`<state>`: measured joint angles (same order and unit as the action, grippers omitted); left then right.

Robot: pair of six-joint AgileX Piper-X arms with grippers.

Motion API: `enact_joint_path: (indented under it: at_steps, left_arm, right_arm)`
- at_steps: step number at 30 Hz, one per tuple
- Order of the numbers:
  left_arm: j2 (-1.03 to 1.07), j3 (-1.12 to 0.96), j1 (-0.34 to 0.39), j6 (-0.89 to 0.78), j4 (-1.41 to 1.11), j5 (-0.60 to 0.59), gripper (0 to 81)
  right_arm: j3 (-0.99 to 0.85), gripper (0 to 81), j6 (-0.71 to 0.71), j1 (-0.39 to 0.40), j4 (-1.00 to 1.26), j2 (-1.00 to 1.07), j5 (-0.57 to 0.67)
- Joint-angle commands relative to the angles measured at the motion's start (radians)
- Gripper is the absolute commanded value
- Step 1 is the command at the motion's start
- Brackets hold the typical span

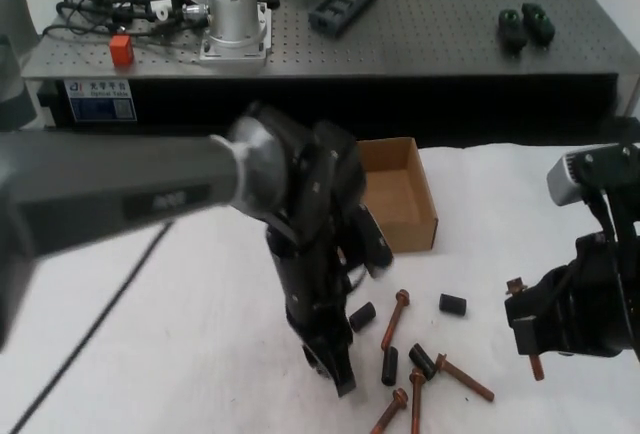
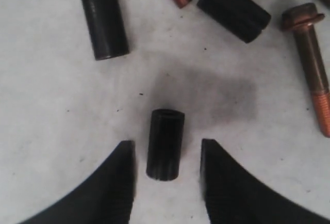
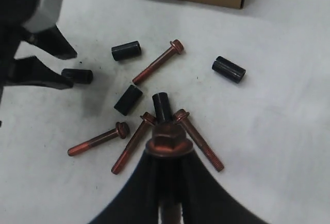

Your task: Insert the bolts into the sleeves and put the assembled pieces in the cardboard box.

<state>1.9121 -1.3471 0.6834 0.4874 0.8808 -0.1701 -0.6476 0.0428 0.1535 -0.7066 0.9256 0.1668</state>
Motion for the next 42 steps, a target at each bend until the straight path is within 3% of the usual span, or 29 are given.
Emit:
enact_joint_path:
  at_steps: [1, 8, 10, 13, 18, 22, 25, 30, 35, 42]
  left_arm:
    - [0.065, -0.026, 0.039, 0.075, 0.010, 0.093, 30.2]
    - [0.102, -0.026, 0.039, 0.075, 0.004, 0.080, 29.7]
    - [0.102, -0.026, 0.039, 0.075, 0.003, 0.085, 22.8]
    - [0.102, -0.043, 0.039, 0.075, 0.014, 0.088, 0.8]
    - [0.039, -0.074, 0.039, -0.120, 0.014, 0.040, 0.7]
    - [-0.122, 0.055, 0.016, -0.297, -0.137, -0.070, 0.7]
    - [-0.295, 0.265, 0.015, -0.418, -0.374, -0.138, 0.7]
    - [-0.541, 0.629, 0.024, -0.565, -0.921, -0.421, 0.7]
    - [-0.655, 0.781, 0.024, -0.701, -1.269, -0.474, 0.7]
    - [-0.663, 0.785, 0.024, -0.711, -1.272, -0.535, 0.7]
  right_arm:
    - [-0.005, 4.4, -0.005, -0.004, 0.018, -0.008, 0.010]
    - [-0.005, 4.4, -0.005, -0.004, 0.018, -0.008, 0.010]
    - [-0.005, 4.4, -0.005, -0.004, 0.018, -0.008, 0.010]
    - [-0.005, 4.4, -0.005, -0.004, 0.018, -0.008, 0.010]
    - [0.006, 4.4, -0.065, -0.004, 0.088, -0.008, 0.033]
    - [0.078, 4.4, -0.256, 0.023, 0.322, -0.019, 0.226]
    - [0.162, 4.4, -0.402, 0.074, 0.604, -0.031, 0.253]
    - [0.253, 4.4, -0.602, 0.150, 1.071, -0.007, 0.253]
    - [0.254, 4.4, -0.679, 0.187, 1.180, 0.043, 0.253]
    - [0.254, 4.4, -0.679, 0.207, 1.199, 0.056, 0.262]
